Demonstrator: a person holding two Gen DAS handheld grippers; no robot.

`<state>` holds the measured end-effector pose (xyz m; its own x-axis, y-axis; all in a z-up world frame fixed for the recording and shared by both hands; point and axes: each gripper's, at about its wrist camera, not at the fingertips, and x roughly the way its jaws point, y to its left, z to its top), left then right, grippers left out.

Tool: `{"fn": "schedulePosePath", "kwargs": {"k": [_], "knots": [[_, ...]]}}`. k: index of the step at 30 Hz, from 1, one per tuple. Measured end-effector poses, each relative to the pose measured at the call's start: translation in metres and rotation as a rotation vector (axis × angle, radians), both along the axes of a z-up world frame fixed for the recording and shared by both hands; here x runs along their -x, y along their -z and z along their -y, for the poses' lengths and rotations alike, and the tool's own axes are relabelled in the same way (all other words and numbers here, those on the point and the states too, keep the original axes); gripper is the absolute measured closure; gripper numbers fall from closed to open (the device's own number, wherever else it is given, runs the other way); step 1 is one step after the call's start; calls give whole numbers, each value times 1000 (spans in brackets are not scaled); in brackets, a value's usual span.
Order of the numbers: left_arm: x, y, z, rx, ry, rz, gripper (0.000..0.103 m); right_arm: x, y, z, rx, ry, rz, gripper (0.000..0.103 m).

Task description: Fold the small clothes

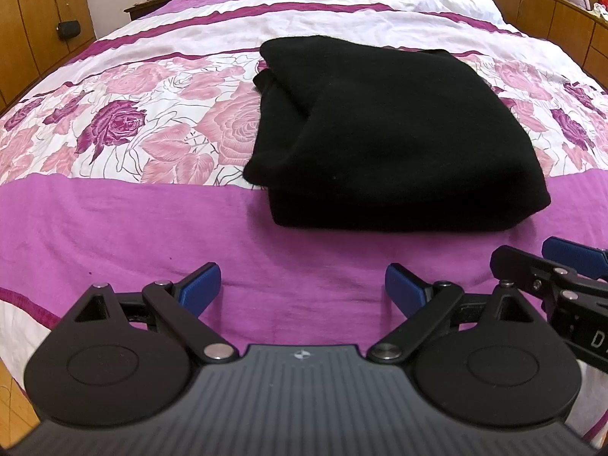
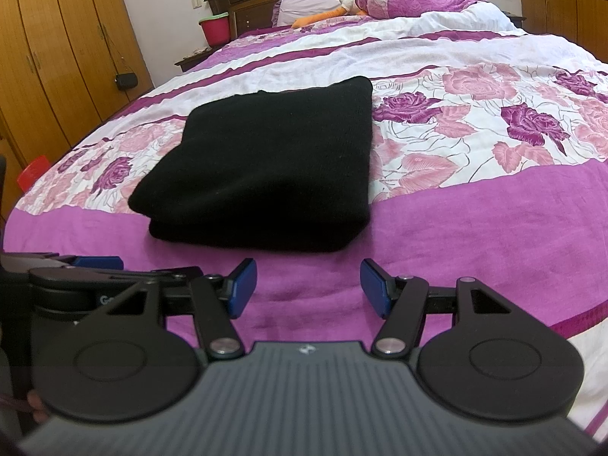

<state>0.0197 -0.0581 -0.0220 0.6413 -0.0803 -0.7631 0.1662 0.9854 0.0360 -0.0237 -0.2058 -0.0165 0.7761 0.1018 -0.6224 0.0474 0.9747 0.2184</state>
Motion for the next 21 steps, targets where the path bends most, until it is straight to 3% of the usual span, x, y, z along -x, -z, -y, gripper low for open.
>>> {"fn": "schedulePosePath", "kwargs": {"k": [21], "knots": [[2, 0, 0, 2, 11, -3, 7, 1, -1, 0, 1, -2, 4, 41]]}}
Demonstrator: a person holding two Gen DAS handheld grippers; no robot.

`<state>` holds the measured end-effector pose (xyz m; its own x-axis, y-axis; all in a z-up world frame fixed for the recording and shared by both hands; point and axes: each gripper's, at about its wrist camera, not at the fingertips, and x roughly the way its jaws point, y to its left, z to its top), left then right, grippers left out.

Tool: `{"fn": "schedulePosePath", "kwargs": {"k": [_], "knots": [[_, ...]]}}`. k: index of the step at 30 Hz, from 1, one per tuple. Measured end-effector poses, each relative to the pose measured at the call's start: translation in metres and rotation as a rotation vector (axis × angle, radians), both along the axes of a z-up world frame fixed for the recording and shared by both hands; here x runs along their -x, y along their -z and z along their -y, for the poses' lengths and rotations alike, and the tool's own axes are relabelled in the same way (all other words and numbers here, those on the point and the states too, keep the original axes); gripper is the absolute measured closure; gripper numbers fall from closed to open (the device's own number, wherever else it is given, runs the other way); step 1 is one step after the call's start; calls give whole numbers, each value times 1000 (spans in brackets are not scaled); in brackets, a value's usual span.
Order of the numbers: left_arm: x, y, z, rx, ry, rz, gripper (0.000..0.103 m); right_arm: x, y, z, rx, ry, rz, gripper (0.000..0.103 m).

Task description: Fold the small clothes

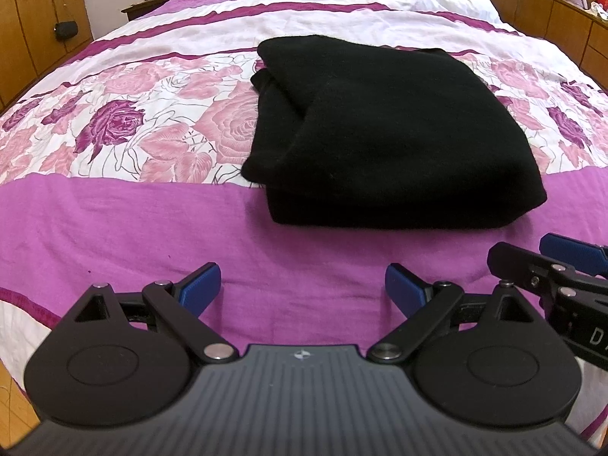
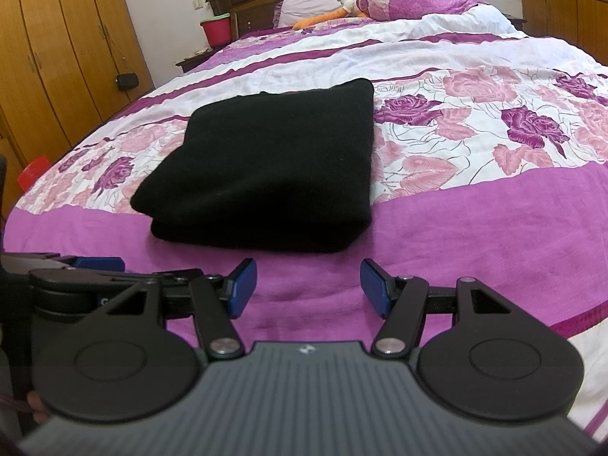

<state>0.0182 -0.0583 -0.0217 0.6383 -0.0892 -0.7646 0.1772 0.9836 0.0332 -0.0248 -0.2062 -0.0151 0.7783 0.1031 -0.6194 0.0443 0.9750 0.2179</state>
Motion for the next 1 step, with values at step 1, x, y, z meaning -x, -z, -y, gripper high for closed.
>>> {"fn": "schedulePosePath", "kwargs": {"k": [1], "knots": [[0, 0, 0, 0, 4, -1, 7, 0, 0, 0, 0, 0, 0, 41]]}}
